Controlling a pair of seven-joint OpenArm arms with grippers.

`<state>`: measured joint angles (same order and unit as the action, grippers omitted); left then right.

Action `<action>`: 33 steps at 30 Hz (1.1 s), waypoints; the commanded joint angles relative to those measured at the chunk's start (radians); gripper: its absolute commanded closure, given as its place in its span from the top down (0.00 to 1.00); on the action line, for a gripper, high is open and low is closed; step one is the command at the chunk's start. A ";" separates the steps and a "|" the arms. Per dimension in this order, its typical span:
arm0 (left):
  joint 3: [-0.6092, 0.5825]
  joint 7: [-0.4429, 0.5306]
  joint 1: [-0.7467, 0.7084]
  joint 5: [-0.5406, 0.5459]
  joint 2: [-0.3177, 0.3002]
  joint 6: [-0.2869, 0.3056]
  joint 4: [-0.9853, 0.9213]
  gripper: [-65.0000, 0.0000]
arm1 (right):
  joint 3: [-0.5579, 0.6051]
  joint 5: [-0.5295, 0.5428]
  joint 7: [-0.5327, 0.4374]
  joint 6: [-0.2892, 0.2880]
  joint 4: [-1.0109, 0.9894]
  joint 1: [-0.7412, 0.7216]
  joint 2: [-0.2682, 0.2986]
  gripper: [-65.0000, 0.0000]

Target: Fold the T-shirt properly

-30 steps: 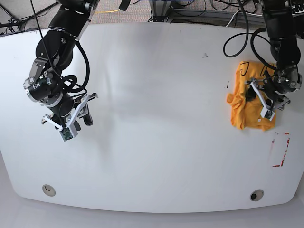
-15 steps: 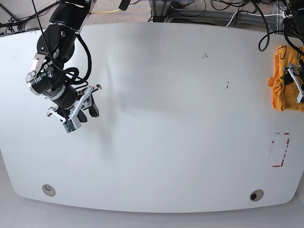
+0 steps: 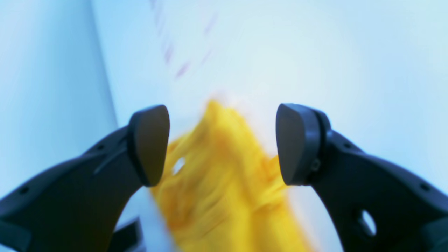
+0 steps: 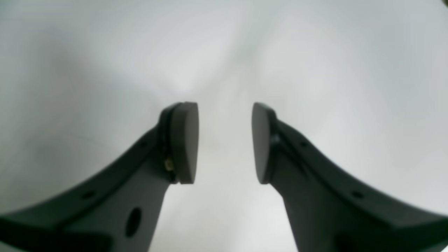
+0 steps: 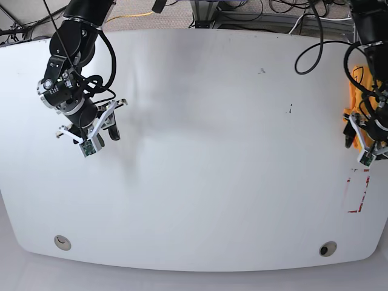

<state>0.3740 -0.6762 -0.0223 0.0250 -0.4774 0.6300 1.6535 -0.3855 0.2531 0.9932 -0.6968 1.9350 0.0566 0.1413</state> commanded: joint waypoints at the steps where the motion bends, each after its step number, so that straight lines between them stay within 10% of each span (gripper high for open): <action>1: 0.007 0.065 -0.023 -0.081 0.075 -0.089 0.089 0.68 | -0.002 -0.080 -0.122 -0.001 0.007 -0.007 0.005 0.37; 13: 0.001 0.648 -0.278 -0.199 0.461 -0.221 0.149 0.66 | -0.134 -0.300 -0.759 -0.001 -0.274 0.090 -0.035 0.37; 33: -0.108 0.760 -1.091 -0.191 0.593 -0.216 0.336 0.51 | -0.211 -0.122 -1.057 -0.001 -0.266 0.767 -0.068 0.37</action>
<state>0.2771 0.0509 -1.0435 -0.1799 0.1223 0.4038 1.9739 -0.5873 0.1020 0.0002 -0.6876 1.6524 0.7471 0.0639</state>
